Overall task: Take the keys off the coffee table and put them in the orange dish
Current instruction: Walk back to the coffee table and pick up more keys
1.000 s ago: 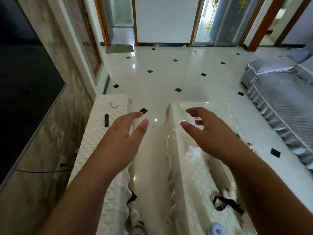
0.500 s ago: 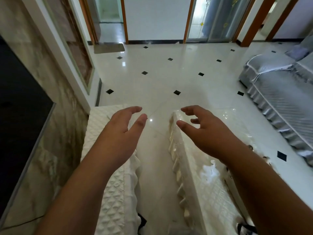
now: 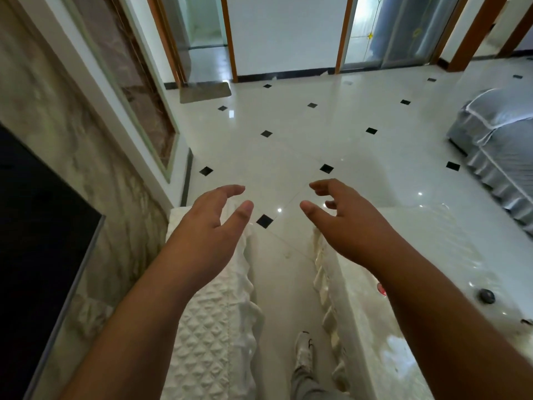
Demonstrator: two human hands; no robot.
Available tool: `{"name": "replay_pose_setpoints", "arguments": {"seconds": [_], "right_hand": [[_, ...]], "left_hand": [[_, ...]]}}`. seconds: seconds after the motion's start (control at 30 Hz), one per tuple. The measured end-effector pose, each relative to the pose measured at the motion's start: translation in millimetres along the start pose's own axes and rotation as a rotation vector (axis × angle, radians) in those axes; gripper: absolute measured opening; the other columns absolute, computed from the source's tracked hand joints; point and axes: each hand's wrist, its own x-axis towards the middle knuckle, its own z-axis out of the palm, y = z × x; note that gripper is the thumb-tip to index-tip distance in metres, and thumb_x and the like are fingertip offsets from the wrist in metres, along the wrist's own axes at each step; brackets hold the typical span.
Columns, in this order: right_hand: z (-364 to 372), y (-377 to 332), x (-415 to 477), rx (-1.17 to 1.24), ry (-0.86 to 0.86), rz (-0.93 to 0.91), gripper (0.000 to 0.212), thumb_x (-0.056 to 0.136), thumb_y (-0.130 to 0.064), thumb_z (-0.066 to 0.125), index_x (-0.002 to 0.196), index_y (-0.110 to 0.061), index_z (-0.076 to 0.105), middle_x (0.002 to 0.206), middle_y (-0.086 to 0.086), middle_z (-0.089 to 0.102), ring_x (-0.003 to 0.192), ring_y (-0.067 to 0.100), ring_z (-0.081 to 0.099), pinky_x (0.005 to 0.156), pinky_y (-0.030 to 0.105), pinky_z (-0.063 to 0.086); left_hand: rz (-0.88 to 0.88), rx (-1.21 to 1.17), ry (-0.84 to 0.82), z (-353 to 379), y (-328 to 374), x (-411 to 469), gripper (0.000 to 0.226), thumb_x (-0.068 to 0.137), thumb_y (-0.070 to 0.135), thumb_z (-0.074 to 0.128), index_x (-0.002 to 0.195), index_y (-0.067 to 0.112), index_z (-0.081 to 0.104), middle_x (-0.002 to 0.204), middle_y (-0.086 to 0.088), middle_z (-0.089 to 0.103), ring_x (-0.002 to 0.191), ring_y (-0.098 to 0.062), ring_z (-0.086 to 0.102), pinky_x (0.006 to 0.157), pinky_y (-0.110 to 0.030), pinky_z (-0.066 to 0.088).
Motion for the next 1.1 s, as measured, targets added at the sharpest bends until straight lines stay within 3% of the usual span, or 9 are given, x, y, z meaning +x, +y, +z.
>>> {"name": "replay_pose_setpoints", "arguments": {"seconds": [0.43,0.63,0.93,1.1], "right_hand": [[-39.4,14.5,209.1,-0.040,-0.013,-0.060,0.055,0.092,-0.056,0.053,0.140,-0.032,0.045,0.139,-0.008,0.051,0.103,0.007,0.054,0.087,0.029,0.042],[-35.8,27.1,268.2,-0.048,-0.047,-0.016,0.053,0.091,-0.057,0.054,0.138,-0.035,0.045,0.139,-0.012,0.050,0.103,0.005,0.053,0.086,0.029,0.040],[-31.0,20.2,394.1,-0.079,0.059,0.028,0.053,0.091,-0.057,0.054,0.138,-0.034,0.045,0.139,-0.010,0.049,0.100,0.005,0.053,0.085,0.028,0.040],[-30.9,2.9,481.9,-0.068,0.126,0.075,0.053,0.091,-0.059,0.053,0.138,-0.035,0.046,0.139,-0.012,0.050,0.106,0.005,0.053,0.087,0.028,0.040]], "left_hand": [[-0.027,0.000,0.050,20.7,25.9,181.6,0.044,0.089,0.061,0.048,0.131,0.053,0.044,0.125,0.026,0.039,0.089,0.022,0.040,0.075,-0.017,0.035],[-0.027,0.000,0.042,24.5,27.2,255.1,0.046,0.089,0.060,0.047,0.134,0.050,0.043,0.129,0.022,0.040,0.089,0.015,0.042,0.077,-0.023,0.037],[0.061,-0.012,-0.064,24.2,17.5,412.7,0.047,0.090,0.058,0.048,0.136,0.048,0.042,0.141,0.014,0.043,0.097,0.005,0.045,0.080,-0.021,0.034],[0.109,0.022,-0.082,5.8,17.2,510.3,0.047,0.090,0.059,0.047,0.136,0.049,0.041,0.133,0.020,0.042,0.082,0.016,0.042,0.073,-0.019,0.033]]}}
